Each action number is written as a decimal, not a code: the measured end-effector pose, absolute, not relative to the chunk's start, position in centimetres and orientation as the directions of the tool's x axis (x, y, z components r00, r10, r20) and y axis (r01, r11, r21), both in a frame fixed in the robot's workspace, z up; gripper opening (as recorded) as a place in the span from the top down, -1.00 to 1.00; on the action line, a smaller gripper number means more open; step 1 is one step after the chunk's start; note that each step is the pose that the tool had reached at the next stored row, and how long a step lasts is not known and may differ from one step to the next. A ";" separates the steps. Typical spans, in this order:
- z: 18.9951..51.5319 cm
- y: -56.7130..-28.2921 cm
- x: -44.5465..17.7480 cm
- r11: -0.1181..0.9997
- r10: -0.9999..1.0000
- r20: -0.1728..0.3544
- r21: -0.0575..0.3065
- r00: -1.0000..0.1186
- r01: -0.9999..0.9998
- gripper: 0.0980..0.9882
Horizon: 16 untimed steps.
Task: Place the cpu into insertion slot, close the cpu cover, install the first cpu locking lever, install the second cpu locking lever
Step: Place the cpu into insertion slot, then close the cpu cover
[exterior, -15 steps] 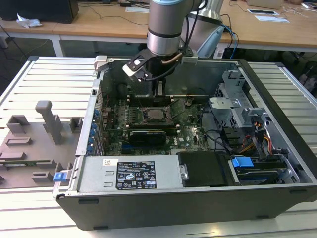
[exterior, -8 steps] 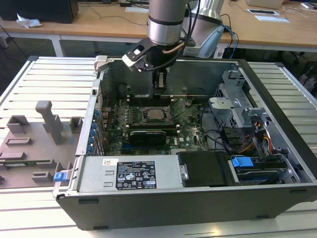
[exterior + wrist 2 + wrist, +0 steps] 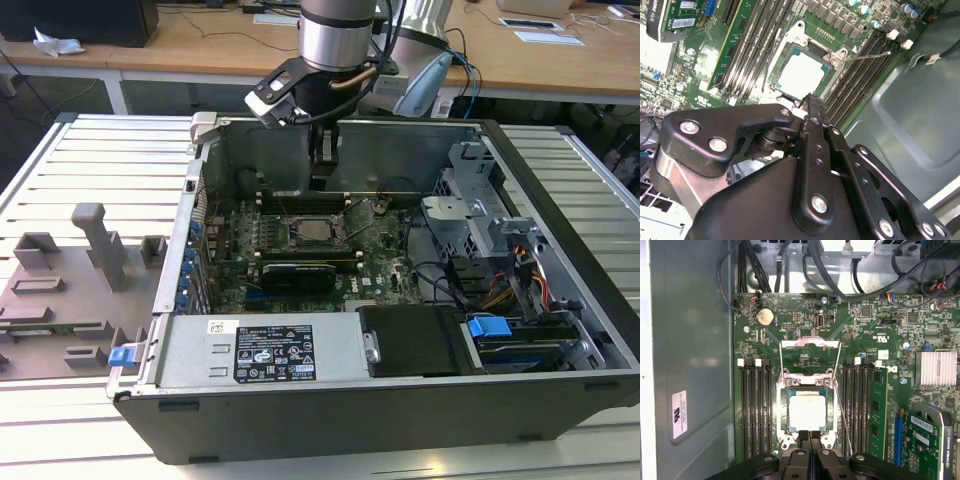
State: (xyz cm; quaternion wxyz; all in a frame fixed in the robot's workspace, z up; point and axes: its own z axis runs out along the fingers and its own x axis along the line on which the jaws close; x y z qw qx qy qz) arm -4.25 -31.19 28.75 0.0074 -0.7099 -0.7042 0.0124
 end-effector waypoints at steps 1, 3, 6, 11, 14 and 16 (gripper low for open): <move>28.8 -31.2 -4.2 -0.008 1.000 -0.007 -0.028 0.008 1.000 0.98; 28.8 -31.2 -4.2 -0.008 1.000 -0.007 -0.028 0.008 1.000 0.98; 28.8 -31.2 -4.2 -0.008 1.000 -0.007 -0.028 0.008 1.000 0.98; 28.9 -31.2 -4.2 -0.008 1.000 -0.007 -0.028 0.008 1.000 0.98; 28.9 -31.2 -4.2 -0.008 1.000 -0.007 -0.028 0.008 1.000 0.98; 28.9 -31.2 -4.0 -0.008 1.000 -0.008 -0.028 0.008 1.000 0.98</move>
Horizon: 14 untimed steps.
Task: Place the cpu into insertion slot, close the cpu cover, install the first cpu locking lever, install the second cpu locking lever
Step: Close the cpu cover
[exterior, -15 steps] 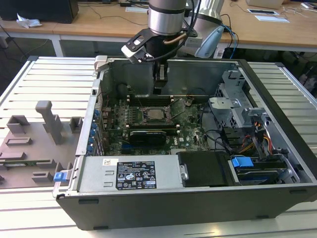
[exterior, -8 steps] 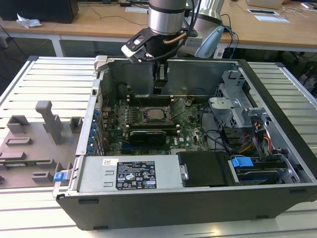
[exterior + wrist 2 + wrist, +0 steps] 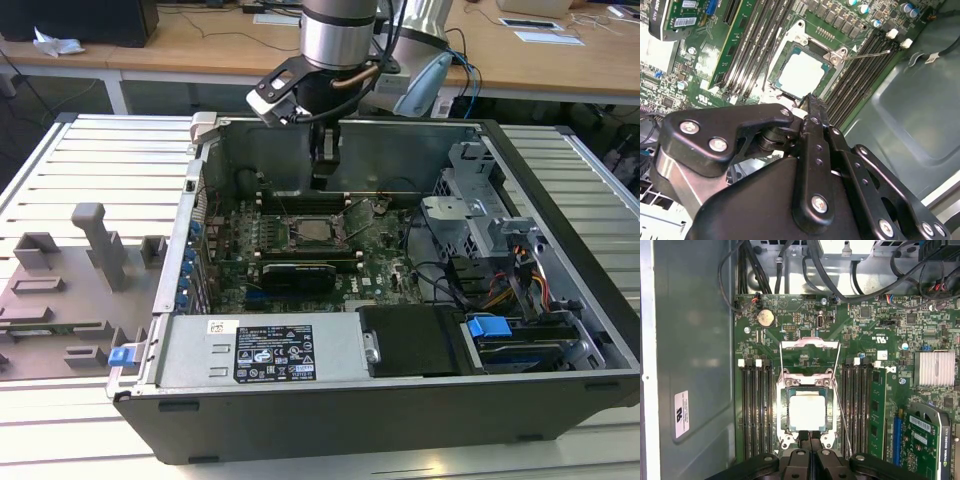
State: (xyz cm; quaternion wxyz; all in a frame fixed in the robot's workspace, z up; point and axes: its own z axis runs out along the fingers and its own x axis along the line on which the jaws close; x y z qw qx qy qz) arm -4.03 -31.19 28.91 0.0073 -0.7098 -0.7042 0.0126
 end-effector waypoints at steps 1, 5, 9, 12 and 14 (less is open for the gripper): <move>28.9 -31.2 -3.9 -0.008 1.000 -0.009 -0.028 0.008 1.000 0.98; 28.9 -31.2 -3.0 -0.008 1.000 -0.015 -0.028 0.008 1.000 0.98; 28.9 -31.2 -1.8 -0.008 1.000 -0.021 -0.028 0.008 1.000 0.98; 28.9 -31.1 -1.1 -0.009 1.000 -0.024 -0.028 0.008 1.000 0.98; 28.9 -31.1 -0.6 -0.008 1.000 -0.026 -0.028 0.008 1.000 0.98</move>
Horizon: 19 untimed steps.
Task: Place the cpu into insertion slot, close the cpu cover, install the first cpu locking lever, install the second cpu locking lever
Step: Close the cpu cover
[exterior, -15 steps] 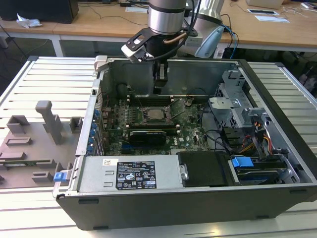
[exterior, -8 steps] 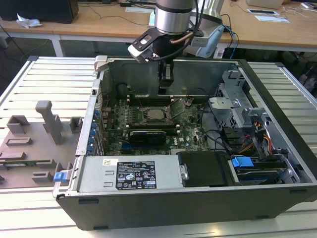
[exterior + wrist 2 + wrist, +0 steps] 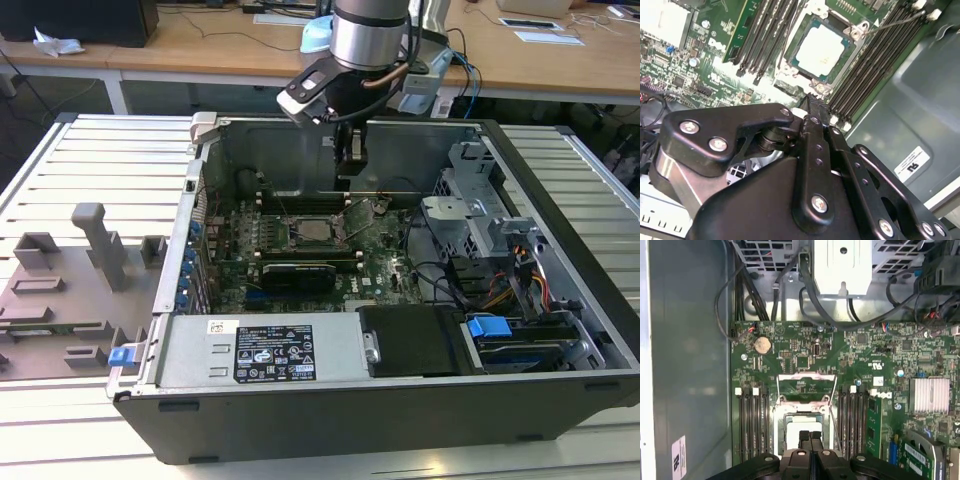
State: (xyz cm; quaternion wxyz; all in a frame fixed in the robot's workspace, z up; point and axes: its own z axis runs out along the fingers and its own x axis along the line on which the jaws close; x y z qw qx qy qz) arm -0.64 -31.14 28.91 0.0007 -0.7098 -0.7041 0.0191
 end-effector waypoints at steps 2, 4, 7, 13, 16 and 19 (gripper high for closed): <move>28.9 -31.1 -0.4 -0.009 1.000 -0.027 -0.028 0.008 1.000 0.98; 28.9 -31.1 0.0 -0.009 1.000 -0.029 -0.028 0.008 1.000 0.98; 28.9 -31.1 0.6 -0.009 0.999 -0.031 -0.028 0.008 1.000 0.98; 28.9 -31.1 1.5 -0.009 0.999 -0.035 -0.028 0.008 1.000 0.98; 28.9 -31.1 1.9 -0.009 0.999 -0.038 -0.028 0.008 1.000 0.98; 28.9 -31.1 2.4 -0.009 0.999 -0.039 -0.028 0.008 1.000 0.98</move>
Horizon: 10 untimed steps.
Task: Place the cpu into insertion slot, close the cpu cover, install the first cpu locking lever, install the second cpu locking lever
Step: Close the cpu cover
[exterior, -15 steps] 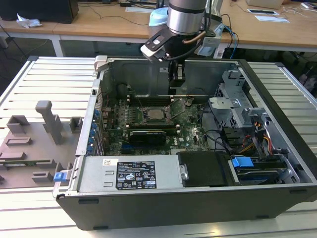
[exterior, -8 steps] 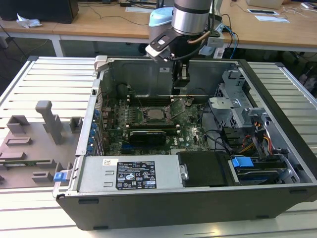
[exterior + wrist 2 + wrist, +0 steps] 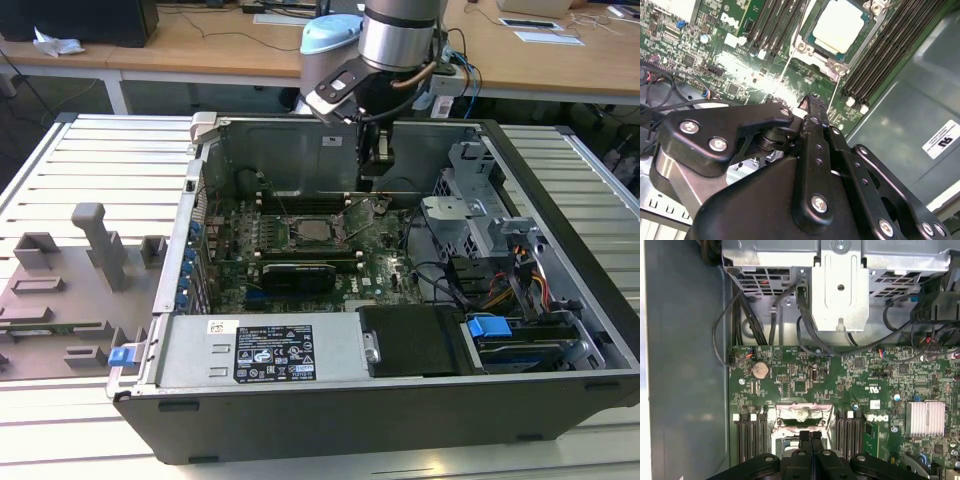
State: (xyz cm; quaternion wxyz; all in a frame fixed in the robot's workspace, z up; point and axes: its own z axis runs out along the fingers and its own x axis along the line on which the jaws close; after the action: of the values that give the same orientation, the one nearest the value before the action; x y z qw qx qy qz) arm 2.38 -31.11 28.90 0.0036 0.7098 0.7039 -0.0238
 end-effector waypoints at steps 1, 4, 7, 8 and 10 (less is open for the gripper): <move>28.9 -31.1 2.5 -0.009 0.999 -0.039 -0.028 0.008 1.000 0.98; 28.9 -31.1 3.2 -0.009 0.999 -0.041 -0.029 0.008 1.000 0.98; 28.9 -31.1 3.8 -0.009 0.999 -0.043 -0.029 0.008 1.000 0.98; 28.9 -31.1 4.0 -0.009 0.999 -0.043 -0.029 0.008 1.000 0.98; 28.9 -31.1 4.5 -0.009 0.999 -0.044 -0.030 0.008 1.000 0.98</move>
State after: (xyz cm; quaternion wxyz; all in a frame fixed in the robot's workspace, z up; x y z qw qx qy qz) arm 4.48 -31.09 28.91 0.0050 0.7098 0.7038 -0.0263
